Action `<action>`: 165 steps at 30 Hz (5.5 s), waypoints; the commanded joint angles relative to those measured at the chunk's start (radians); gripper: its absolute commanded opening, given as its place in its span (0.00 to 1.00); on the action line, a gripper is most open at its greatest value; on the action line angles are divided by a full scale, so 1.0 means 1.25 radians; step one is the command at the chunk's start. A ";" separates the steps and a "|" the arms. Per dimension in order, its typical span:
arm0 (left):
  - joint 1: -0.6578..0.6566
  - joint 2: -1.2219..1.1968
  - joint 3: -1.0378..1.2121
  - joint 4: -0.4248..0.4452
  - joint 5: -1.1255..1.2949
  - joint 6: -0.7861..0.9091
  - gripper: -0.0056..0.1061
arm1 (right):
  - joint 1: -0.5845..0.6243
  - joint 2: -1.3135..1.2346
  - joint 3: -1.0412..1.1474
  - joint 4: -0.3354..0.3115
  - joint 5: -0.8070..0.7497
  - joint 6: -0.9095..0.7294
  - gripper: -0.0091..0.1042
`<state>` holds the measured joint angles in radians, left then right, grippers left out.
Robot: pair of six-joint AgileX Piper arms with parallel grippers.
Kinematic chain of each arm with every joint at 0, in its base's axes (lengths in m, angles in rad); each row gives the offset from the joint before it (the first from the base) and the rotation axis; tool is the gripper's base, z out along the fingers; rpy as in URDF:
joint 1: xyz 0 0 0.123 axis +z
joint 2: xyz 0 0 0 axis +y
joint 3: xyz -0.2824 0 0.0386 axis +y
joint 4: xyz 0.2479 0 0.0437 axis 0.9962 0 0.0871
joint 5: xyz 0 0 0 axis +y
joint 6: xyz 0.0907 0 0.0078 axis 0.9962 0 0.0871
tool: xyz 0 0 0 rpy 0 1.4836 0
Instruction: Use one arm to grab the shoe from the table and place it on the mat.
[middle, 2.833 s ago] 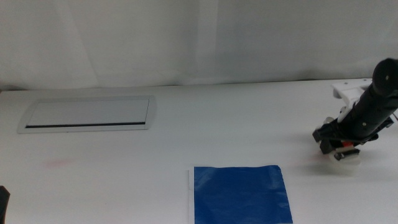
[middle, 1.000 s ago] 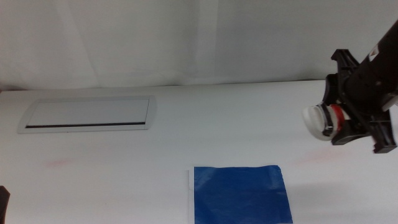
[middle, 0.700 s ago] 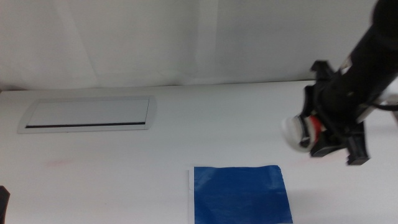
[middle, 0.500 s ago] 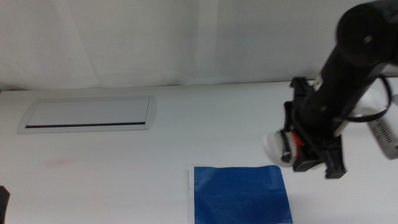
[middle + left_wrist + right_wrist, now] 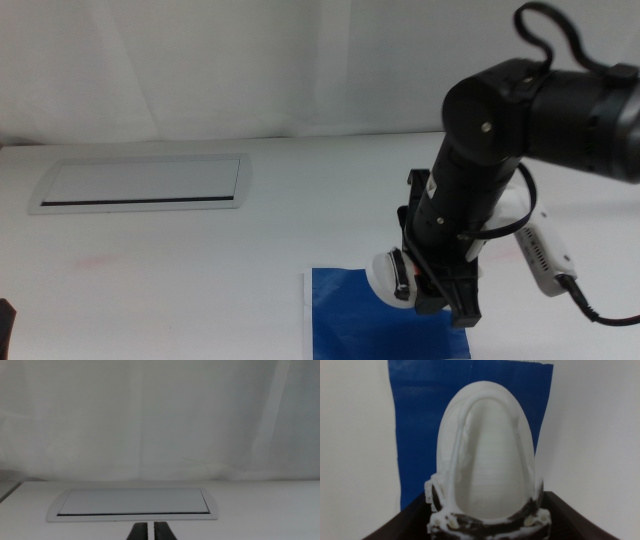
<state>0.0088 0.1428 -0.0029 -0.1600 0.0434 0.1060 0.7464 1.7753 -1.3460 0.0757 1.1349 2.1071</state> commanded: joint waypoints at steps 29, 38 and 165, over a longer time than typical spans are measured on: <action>0.002 -0.004 0.029 -0.004 -0.012 -0.002 0.03 | 0.008 0.165 -0.005 0.003 -0.072 0.008 0.06; 0.002 -0.004 0.029 -0.004 -0.012 -0.002 0.03 | 0.008 0.181 -0.005 0.011 -0.105 0.008 0.06; 0.002 -0.004 0.029 -0.004 -0.012 -0.002 0.03 | -0.644 -1.226 0.968 -0.234 -0.753 -1.422 0.99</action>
<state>0.0088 0.1428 -0.0029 -0.1600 0.0434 0.1060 -0.0498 0.3218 -0.1900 -0.2329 0.2032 0.3039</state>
